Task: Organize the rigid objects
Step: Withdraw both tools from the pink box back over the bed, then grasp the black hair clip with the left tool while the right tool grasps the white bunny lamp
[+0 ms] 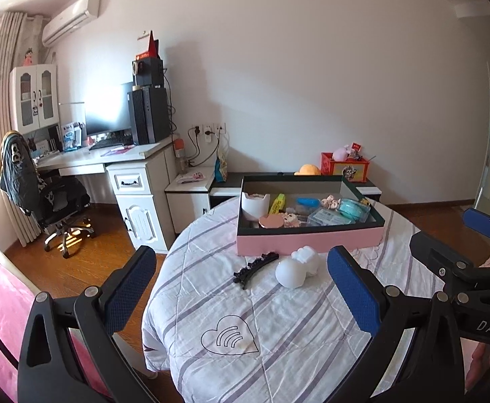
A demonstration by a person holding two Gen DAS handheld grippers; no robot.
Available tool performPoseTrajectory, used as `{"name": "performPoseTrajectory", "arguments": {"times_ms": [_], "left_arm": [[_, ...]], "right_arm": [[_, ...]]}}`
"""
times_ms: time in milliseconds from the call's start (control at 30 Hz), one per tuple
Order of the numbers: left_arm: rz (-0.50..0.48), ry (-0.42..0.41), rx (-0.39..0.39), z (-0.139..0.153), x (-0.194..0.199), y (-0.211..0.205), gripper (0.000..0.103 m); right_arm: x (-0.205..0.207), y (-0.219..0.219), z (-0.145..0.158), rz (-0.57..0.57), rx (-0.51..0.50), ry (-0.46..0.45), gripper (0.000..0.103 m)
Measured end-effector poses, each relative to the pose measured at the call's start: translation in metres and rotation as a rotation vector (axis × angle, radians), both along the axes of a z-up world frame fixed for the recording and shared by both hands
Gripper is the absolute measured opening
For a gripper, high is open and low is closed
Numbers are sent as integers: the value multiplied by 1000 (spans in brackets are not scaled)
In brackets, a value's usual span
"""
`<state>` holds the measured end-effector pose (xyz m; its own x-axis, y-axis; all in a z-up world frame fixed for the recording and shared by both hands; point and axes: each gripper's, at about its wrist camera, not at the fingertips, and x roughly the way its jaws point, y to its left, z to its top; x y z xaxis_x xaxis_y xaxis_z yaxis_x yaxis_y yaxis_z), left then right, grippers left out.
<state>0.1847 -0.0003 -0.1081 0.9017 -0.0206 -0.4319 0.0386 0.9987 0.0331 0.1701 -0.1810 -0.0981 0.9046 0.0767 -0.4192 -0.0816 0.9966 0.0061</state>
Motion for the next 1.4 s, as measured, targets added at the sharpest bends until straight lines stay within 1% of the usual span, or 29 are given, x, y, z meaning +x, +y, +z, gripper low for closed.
{"name": "performPoseTrajectory", "arguments": {"times_ms": [233, 367, 500, 567, 767, 833, 1000, 1033, 1067, 1100, 1133, 1233, 1400], "left_arm": [[2, 151, -23, -52, 48, 9, 103], [2, 213, -46, -74, 71, 20, 103], [26, 241, -52, -87, 86, 31, 103], [45, 254, -59, -92, 91, 39, 103], [71, 264, -85, -96, 102, 58, 103], [76, 270, -89, -98, 105, 61, 103], [59, 300, -102, -105, 113, 63, 103], [50, 304, -105, -107, 115, 62, 103], [41, 311, -106, -108, 118, 59, 103], [33, 321, -104, -110, 120, 57, 103], [23, 327, -103, -111, 123, 53, 103], [-16, 347, -90, -116, 135, 42, 103], [-39, 377, -23, -125, 160, 23, 103]], "right_arm": [[47, 4, -44, 16, -7, 137, 103], [82, 9, -75, 24, -18, 232, 103], [114, 19, -99, 55, -20, 309, 103], [128, 28, -107, 83, -19, 330, 103], [162, 55, -121, 144, -25, 383, 103], [171, 63, -125, 152, -42, 395, 103], [192, 69, -140, 185, -35, 451, 103], [192, 68, -142, 193, -19, 452, 101], [192, 66, -143, 203, -7, 454, 89], [192, 64, -144, 210, -4, 456, 82], [192, 63, -144, 214, -1, 452, 77], [185, 54, -142, 217, -13, 445, 77], [173, 11, -140, 124, -8, 428, 77]]}}
